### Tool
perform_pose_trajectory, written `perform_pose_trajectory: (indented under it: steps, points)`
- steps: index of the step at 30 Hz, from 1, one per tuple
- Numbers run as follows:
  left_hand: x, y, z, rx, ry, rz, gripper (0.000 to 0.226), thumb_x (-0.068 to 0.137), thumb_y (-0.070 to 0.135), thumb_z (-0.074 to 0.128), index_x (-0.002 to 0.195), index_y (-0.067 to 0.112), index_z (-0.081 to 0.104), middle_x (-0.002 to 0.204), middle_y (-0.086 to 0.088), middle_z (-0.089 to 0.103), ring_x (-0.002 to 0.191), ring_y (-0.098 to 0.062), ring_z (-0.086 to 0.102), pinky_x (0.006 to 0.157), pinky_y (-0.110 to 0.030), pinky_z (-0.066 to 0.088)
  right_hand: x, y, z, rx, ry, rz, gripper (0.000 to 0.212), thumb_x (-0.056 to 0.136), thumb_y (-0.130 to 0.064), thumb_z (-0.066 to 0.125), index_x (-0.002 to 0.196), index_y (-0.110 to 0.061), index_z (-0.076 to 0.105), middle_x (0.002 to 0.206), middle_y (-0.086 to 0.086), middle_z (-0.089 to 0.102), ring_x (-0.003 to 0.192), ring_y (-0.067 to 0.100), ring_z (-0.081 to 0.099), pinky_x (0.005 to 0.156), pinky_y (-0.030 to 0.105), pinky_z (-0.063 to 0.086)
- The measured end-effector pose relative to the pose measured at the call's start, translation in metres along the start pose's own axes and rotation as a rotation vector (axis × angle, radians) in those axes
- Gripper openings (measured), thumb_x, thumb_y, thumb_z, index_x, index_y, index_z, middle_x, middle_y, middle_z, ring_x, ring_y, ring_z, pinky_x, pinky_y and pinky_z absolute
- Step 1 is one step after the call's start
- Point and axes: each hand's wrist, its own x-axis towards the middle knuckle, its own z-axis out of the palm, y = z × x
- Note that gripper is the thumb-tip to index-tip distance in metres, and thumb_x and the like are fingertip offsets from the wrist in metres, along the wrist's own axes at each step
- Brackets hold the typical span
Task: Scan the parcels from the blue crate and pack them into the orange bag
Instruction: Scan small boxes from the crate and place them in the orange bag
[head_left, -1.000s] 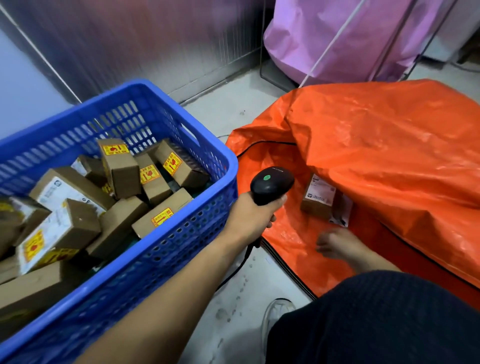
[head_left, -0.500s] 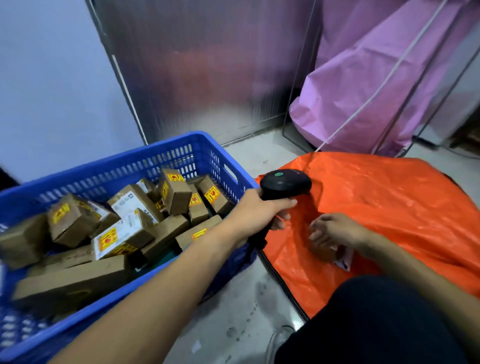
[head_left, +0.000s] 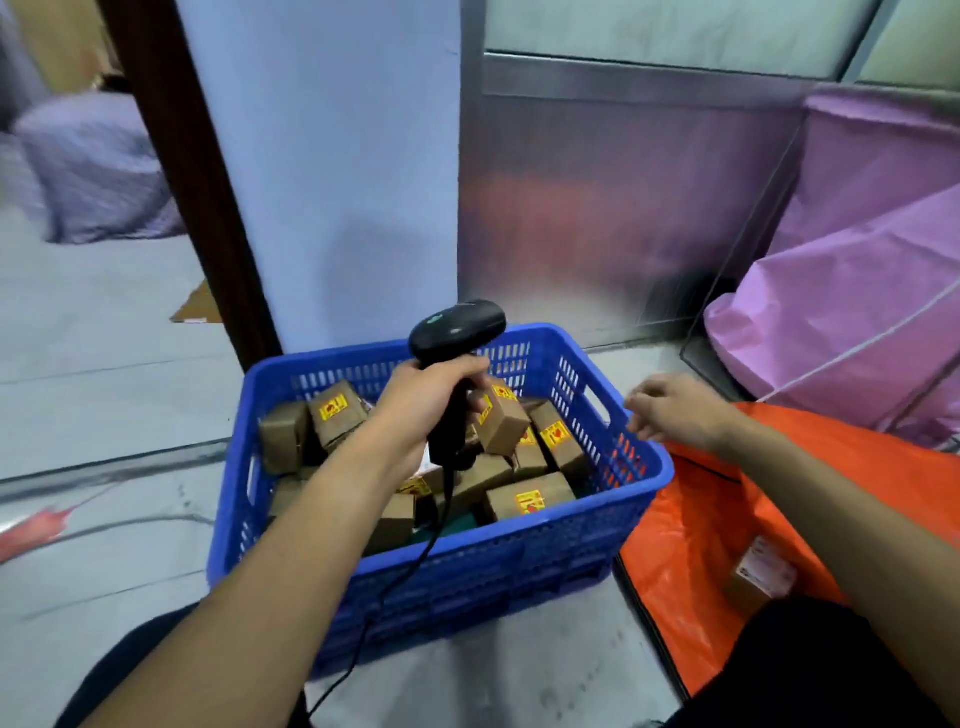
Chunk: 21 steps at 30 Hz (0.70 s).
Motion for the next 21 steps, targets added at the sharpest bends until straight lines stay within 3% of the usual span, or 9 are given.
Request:
perform_pose_trajectory:
  steps: [3, 6, 11, 15, 21]
  points:
    - [-0.006, 0.004, -0.027, -0.106, 0.116, -0.016, 0.009, 0.093, 0.013, 0.071, 0.098, 0.005, 0.071, 0.076, -0.007, 0.070, 0.059, -0.015, 0.063, 0.067, -0.030, 0.054, 0.003, -0.026, 0.029, -0.187, 0.015, -0.122, 0.018, 0.097, -0.025, 0.057, 0.084, -0.020, 0.068, 0.076, -0.001, 0.075, 0.075, 0.020, 0.072, 0.082, 0.046, 0.059]
    - [-0.004, 0.010, -0.049, -0.092, 0.182, -0.003, 0.012, 0.092, 0.017, 0.073, 0.099, 0.007, 0.073, 0.077, -0.004, 0.073, 0.059, -0.013, 0.064, 0.067, -0.030, 0.056, 0.004, -0.044, 0.061, -0.257, -0.035, -0.151, 0.015, 0.102, -0.030, 0.056, 0.090, -0.026, 0.065, 0.084, -0.005, 0.073, 0.084, 0.016, 0.070, 0.084, 0.039, 0.056]
    - [-0.003, 0.015, -0.077, -0.053, 0.225, 0.012, 0.016, 0.092, 0.018, 0.074, 0.102, 0.007, 0.073, 0.080, -0.003, 0.074, 0.066, -0.014, 0.066, 0.072, -0.032, 0.058, 0.028, -0.056, 0.102, -0.281, -0.150, -0.112, 0.010, 0.102, -0.032, 0.057, 0.100, -0.026, 0.064, 0.092, -0.002, 0.070, 0.087, 0.013, 0.068, 0.083, 0.037, 0.058]
    - [0.003, 0.013, -0.082, 0.047, 0.257, 0.011, 0.016, 0.094, 0.018, 0.072, 0.104, 0.007, 0.072, 0.082, -0.006, 0.072, 0.063, -0.013, 0.062, 0.067, -0.029, 0.055, 0.047, -0.057, 0.136, -0.233, -0.296, -0.035, 0.015, 0.101, -0.035, 0.057, 0.100, -0.022, 0.065, 0.090, 0.003, 0.074, 0.085, 0.018, 0.071, 0.086, 0.044, 0.061]
    - [0.011, 0.005, -0.083, 0.152, 0.215, -0.048, 0.021, 0.094, 0.023, 0.072, 0.109, 0.008, 0.072, 0.089, -0.008, 0.075, 0.070, -0.014, 0.065, 0.071, -0.031, 0.056, 0.059, -0.063, 0.161, -0.053, -0.432, 0.085, 0.020, 0.105, -0.031, 0.053, 0.117, -0.018, 0.060, 0.104, 0.009, 0.071, 0.091, 0.022, 0.070, 0.078, 0.033, 0.058]
